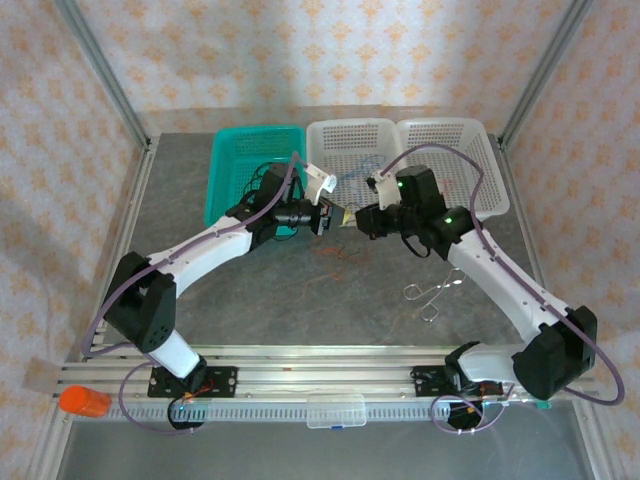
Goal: Untangle the cables
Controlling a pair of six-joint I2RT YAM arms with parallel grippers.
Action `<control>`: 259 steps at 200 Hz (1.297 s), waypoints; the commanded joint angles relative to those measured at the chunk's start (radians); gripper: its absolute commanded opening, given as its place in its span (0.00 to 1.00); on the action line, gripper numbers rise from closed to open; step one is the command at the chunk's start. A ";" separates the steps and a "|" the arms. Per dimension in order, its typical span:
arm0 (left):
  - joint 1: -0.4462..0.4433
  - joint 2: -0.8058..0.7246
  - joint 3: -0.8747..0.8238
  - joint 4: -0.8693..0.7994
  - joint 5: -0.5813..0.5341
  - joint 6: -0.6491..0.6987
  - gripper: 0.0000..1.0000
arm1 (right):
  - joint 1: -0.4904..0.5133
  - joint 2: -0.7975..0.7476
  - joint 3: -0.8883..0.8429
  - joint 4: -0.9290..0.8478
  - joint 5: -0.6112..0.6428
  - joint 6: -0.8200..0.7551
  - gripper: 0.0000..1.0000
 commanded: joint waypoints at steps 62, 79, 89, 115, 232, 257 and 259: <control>0.056 -0.160 -0.007 0.039 -0.258 -0.072 0.00 | -0.006 -0.075 -0.117 0.412 0.163 0.263 0.76; 0.083 -0.196 -0.018 0.011 -0.388 -0.086 0.00 | -0.006 -0.060 -0.116 0.428 0.224 0.273 0.87; 0.100 -0.211 -0.023 -0.014 -0.470 -0.091 0.00 | -0.005 -0.055 -0.117 0.437 0.252 0.271 0.90; 0.170 -0.227 -0.042 -0.052 -0.589 -0.126 0.00 | -0.005 -0.047 -0.121 0.455 0.291 0.277 1.00; 0.330 0.049 0.131 -0.196 -0.741 -0.160 0.00 | 0.163 0.123 -0.019 0.267 0.521 0.313 1.00; 0.343 0.123 0.181 -0.226 -0.720 -0.169 0.00 | 0.208 0.147 -0.006 0.222 0.544 0.363 0.99; 0.342 0.126 0.183 -0.227 -0.722 -0.170 0.00 | 0.211 0.148 -0.008 0.218 0.547 0.367 0.99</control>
